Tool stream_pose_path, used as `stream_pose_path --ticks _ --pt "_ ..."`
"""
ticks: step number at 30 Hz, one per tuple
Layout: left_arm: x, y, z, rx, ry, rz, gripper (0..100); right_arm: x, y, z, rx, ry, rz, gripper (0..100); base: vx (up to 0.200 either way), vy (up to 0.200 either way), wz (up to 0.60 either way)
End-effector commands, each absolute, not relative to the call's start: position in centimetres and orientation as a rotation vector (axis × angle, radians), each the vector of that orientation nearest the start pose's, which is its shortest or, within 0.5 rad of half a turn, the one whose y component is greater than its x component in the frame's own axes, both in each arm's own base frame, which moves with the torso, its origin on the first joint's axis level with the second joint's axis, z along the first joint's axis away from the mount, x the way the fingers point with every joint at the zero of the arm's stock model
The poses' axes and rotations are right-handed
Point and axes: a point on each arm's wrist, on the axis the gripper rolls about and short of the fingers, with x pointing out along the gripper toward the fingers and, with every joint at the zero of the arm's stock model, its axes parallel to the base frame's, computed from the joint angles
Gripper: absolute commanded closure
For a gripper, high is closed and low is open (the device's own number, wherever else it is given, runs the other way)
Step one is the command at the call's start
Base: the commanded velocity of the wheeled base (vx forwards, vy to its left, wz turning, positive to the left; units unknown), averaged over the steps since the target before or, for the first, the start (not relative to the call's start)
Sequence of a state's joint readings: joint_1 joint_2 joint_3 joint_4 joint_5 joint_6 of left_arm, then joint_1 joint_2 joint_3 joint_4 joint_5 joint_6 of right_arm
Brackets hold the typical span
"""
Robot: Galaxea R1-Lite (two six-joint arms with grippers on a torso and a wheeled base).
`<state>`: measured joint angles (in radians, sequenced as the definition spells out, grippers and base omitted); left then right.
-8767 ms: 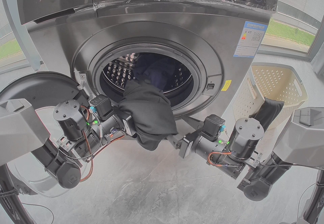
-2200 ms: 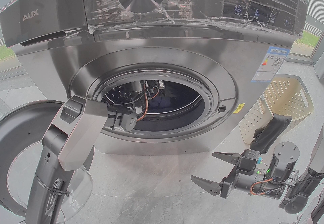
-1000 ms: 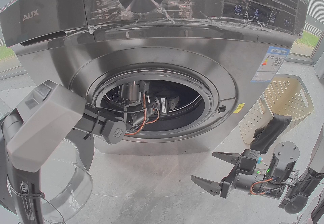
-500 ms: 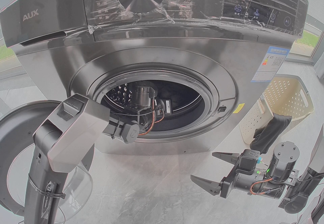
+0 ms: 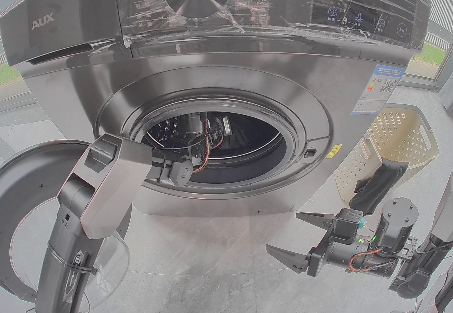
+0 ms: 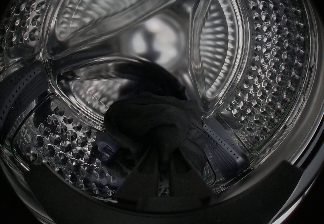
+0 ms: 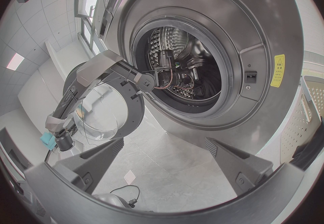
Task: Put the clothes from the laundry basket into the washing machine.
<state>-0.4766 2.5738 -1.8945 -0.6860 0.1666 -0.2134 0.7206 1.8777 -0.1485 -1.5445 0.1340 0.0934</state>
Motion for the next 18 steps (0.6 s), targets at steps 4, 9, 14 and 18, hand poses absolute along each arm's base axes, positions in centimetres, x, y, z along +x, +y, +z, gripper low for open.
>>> stream_pose_path --ticks 4,9,14,18 --pt "47.5 -24.5 10.9 -0.211 0.046 -0.312 0 17.7 16.0 8.2 0.032 0.226 0.842 0 0.000 0.000 0.00" --pt "44.6 -24.7 12.1 -0.186 0.102 -0.338 0 17.7 15.9 8.2 0.032 0.226 0.842 0 0.000 0.000 0.00" --pt "39.7 -25.0 13.8 -0.144 0.163 -0.406 0 17.7 15.9 8.2 0.032 0.228 0.843 0 0.000 0.000 0.00" --pt "36.8 -24.7 14.0 -0.096 0.187 -0.472 0 17.6 15.9 8.3 0.032 0.224 0.842 0 0.000 0.000 0.00"
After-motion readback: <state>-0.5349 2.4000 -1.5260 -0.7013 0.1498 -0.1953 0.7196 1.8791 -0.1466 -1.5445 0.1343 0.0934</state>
